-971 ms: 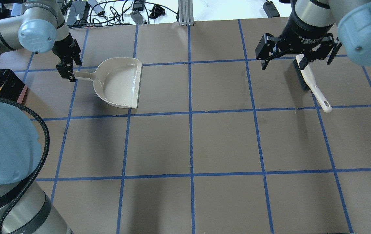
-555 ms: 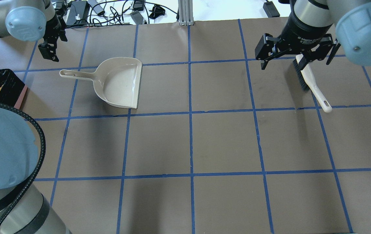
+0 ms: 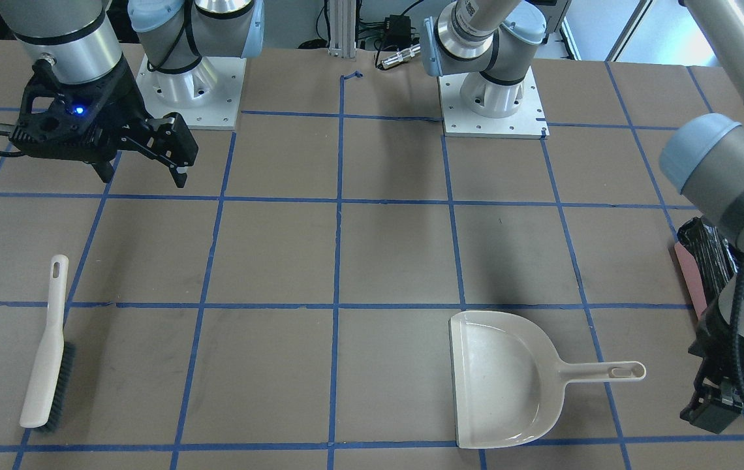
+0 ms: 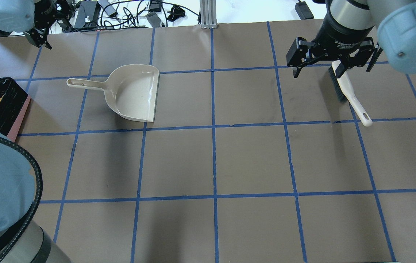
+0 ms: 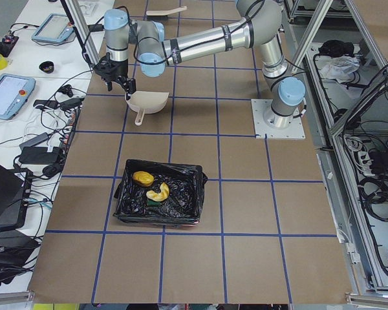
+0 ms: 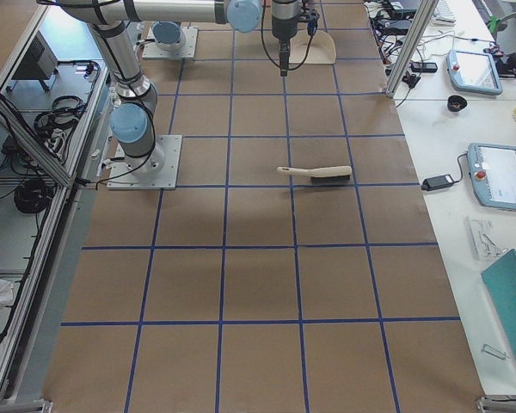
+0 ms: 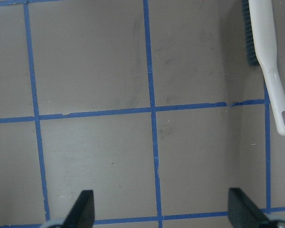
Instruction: Sweep and dump trash into bin
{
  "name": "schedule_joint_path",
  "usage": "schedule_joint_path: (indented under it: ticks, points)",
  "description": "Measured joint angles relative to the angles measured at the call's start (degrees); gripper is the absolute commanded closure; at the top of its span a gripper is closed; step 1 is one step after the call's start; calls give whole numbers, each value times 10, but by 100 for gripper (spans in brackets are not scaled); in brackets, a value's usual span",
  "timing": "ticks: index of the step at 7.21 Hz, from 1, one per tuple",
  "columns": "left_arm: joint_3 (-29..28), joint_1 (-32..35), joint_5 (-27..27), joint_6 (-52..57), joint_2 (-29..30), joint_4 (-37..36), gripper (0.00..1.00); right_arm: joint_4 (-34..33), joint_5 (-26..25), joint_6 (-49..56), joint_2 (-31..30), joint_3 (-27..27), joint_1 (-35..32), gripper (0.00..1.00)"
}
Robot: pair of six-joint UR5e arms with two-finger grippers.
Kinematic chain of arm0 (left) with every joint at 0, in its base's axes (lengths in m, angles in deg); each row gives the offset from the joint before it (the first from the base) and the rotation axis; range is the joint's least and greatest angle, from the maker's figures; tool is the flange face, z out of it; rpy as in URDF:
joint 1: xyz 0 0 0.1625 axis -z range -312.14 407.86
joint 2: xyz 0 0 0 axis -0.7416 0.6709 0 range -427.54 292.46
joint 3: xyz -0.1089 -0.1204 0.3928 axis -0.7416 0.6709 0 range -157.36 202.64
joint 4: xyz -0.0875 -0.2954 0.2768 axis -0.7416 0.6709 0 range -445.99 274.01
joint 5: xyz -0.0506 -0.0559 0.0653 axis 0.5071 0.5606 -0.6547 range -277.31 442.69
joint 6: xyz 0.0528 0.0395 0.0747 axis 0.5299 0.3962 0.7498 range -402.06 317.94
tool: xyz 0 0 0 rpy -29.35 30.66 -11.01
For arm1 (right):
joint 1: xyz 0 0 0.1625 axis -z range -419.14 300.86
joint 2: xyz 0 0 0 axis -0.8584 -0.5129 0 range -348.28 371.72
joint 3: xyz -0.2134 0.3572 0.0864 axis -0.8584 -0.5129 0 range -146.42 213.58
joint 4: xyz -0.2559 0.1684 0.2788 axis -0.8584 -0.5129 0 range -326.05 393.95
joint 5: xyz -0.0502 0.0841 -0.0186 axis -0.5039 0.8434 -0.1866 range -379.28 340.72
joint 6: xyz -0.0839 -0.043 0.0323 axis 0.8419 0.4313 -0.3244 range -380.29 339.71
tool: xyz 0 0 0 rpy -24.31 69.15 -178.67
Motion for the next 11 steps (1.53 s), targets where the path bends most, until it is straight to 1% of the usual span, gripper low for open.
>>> schedule_joint_path:
  ticks: [3,4,6,8,9,11]
  points:
    - [9,42,5,74,-48,16,0,3,0,-1,-9,0,0,0]
    - [25,67,5,97,-65,18,0,3,0,-1,-10,0,0,0]
    - [66,102,13,193,-95,19,0,4,-1,-2,-10,0,0,0]
    - [89,120,68,306,-115,34,0,4,-1,-3,-10,1,0,0]
    - [97,126,86,356,-126,51,0,4,-1,-3,-10,0,0,0]
    - [139,137,106,425,-155,63,0,5,-2,-3,-10,1,0,0]
